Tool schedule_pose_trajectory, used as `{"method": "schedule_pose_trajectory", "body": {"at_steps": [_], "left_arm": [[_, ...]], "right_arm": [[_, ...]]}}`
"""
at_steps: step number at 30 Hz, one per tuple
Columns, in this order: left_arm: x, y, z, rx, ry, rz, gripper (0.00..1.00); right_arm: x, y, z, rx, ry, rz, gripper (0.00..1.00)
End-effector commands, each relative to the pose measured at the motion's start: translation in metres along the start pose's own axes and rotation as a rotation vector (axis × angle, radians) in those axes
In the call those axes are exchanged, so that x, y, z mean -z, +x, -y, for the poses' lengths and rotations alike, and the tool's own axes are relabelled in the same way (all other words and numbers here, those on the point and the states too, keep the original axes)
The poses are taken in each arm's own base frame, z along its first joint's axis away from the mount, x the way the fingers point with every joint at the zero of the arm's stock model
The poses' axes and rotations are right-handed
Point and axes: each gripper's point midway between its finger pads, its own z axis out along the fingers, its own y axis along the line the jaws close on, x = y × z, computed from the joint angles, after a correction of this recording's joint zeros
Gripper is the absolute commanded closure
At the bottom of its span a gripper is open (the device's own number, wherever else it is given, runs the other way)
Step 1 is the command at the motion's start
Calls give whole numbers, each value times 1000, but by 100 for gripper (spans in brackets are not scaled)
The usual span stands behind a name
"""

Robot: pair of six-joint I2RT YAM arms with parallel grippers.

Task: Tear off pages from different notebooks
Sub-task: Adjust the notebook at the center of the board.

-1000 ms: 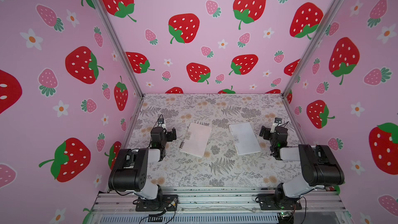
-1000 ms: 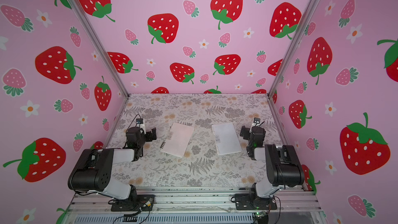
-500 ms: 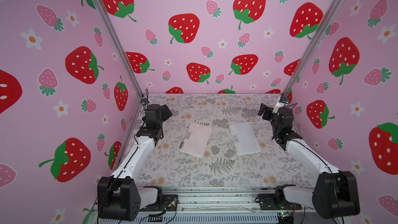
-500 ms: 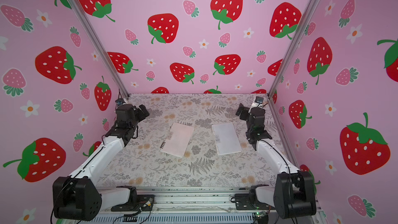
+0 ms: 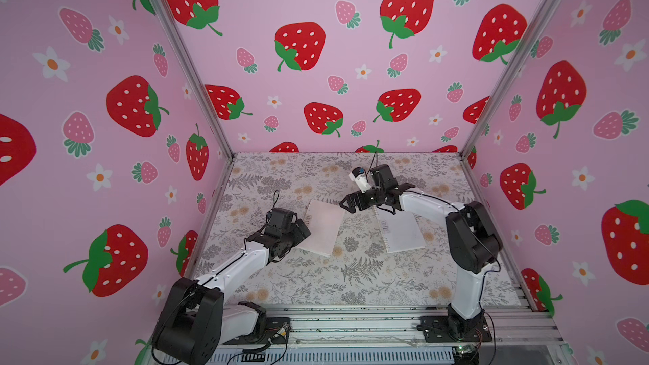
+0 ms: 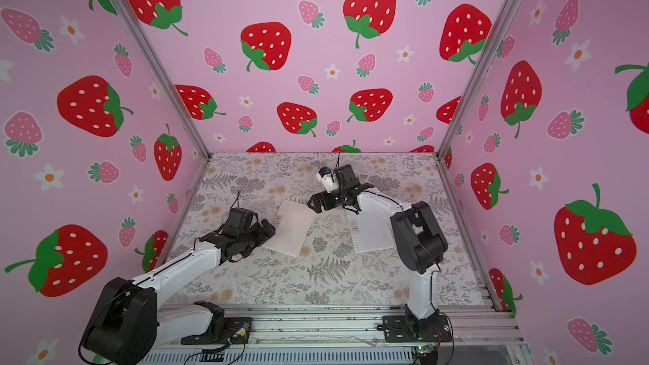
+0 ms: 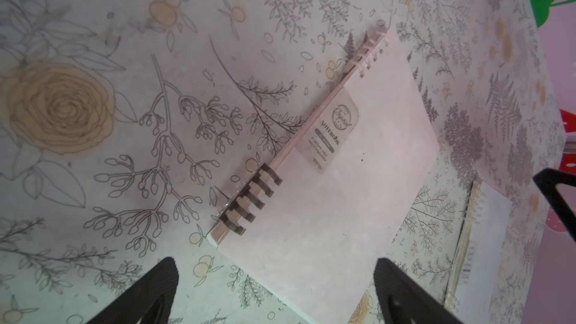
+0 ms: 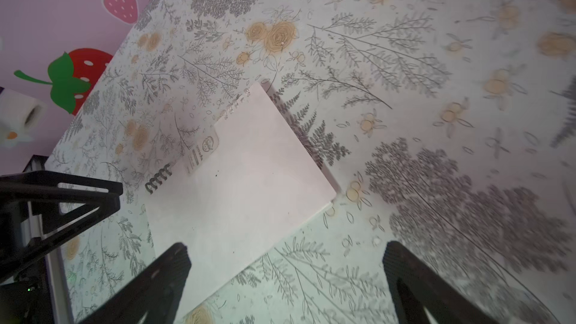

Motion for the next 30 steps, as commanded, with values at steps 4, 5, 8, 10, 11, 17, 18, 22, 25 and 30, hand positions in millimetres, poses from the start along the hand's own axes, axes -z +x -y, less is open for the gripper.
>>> {"method": "schedule_pose_trajectory", "body": {"at_steps": [4, 5, 8, 10, 11, 17, 18, 22, 25, 30], "left_arm": [[-20, -1, 16, 70, 91, 0, 1], [-24, -3, 21, 62, 109, 3, 1], [-40, -2, 36, 60, 177, -28, 1], [-51, 0, 38, 58, 166, -58, 1], [-55, 1, 37, 56, 158, -70, 1], [-71, -7, 38, 46, 146, -90, 1], [-74, -10, 40, 40, 142, -91, 1], [-82, -22, 61, -12, 162, -109, 1], [-86, -30, 69, -31, 160, -115, 1], [-88, -43, 72, -27, 168, -118, 1]], "right_arm": [[-35, 22, -7, 37, -80, -138, 0], [-40, 23, -4, 35, -79, -142, 0], [-52, 24, -6, 72, -125, -148, 0], [-59, 25, -4, 99, -136, -121, 0], [-61, 26, -2, 103, -129, -117, 0], [-64, 34, 11, 88, -82, -134, 0], [-61, 35, 14, 81, -64, -140, 0], [-47, 41, 38, 59, 64, -129, 0], [-27, 23, 50, 2, 116, -87, 0], [-4, -4, 60, -12, 175, -19, 0]]}}
